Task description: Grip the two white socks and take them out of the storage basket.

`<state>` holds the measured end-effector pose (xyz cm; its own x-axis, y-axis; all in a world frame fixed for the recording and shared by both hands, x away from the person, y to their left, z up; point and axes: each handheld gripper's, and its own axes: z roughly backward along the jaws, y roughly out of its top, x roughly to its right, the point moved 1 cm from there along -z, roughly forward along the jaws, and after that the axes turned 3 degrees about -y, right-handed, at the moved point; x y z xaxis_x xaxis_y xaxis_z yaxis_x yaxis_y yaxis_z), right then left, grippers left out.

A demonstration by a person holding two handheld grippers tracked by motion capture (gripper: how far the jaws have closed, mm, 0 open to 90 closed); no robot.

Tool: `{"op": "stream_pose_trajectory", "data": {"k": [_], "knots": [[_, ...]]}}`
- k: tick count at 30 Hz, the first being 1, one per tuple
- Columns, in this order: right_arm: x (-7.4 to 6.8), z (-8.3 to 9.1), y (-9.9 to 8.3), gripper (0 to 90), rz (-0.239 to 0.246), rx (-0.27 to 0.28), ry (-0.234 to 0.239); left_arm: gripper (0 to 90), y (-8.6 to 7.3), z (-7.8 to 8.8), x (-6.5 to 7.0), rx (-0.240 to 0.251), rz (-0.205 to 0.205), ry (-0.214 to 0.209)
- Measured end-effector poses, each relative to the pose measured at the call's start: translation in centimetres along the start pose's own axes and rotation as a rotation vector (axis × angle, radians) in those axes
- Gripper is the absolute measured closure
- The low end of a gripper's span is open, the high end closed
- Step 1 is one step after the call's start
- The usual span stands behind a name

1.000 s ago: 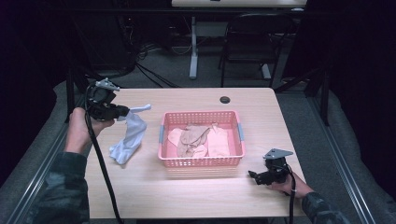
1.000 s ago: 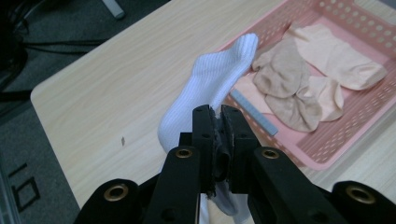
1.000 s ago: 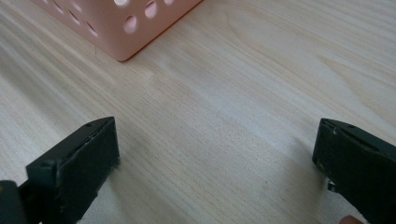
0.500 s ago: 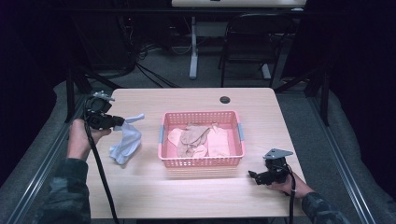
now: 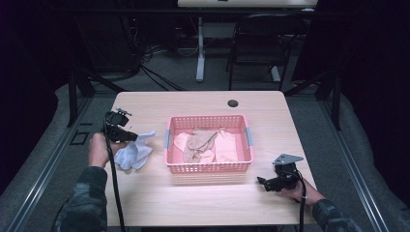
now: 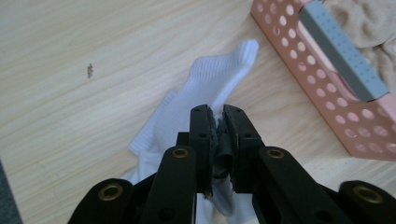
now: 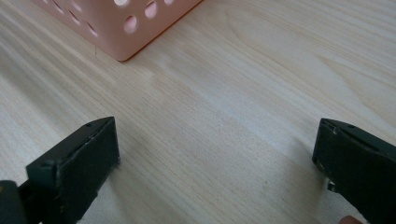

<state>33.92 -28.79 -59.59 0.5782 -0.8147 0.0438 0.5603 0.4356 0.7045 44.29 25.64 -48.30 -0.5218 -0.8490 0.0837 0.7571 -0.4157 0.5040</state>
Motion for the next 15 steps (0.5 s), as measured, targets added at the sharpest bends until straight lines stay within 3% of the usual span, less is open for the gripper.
{"op": "stream_pose_trajectory", "data": {"k": [2, 5, 6, 7, 8, 11, 15], "knots": [[0.0, 0.0, 0.0, 0.0, 0.001, 0.002, 0.000, 73.4, -0.1, -0.2, -0.1, 0.002, 0.009, 0.002], [0.0, 0.0, 0.0, 0.0, 0.000, 0.000, 0.000, 45.4, -0.4, 0.0, -0.3, 0.023, 0.047, 0.026], [0.0, 0.0, 0.0, 0.0, 0.000, 0.000, 0.000, 39.3, -0.7, 0.5, -0.3, 0.040, 0.059, 0.051], [0.0, 0.0, 0.0, 0.0, 0.000, 0.000, 0.000, 33.1, -0.7, 0.5, -0.3, 0.040, 0.059, 0.051], [0.0, 0.0, 0.0, 0.0, 0.002, 0.002, 0.000, 33.1, -1.0, 0.9, -0.3, 0.055, 0.063, 0.056], [0.0, 0.0, 0.0, 0.0, 0.000, 0.000, 0.000, 16.6, -1.9, 2.0, 0.1, 0.072, 0.058, 0.078], [0.0, 0.0, 0.0, 0.0, 0.000, 0.000, -0.001, 8.0, -3.8, 3.1, 0.7, 0.096, 0.061, 0.109]]}}
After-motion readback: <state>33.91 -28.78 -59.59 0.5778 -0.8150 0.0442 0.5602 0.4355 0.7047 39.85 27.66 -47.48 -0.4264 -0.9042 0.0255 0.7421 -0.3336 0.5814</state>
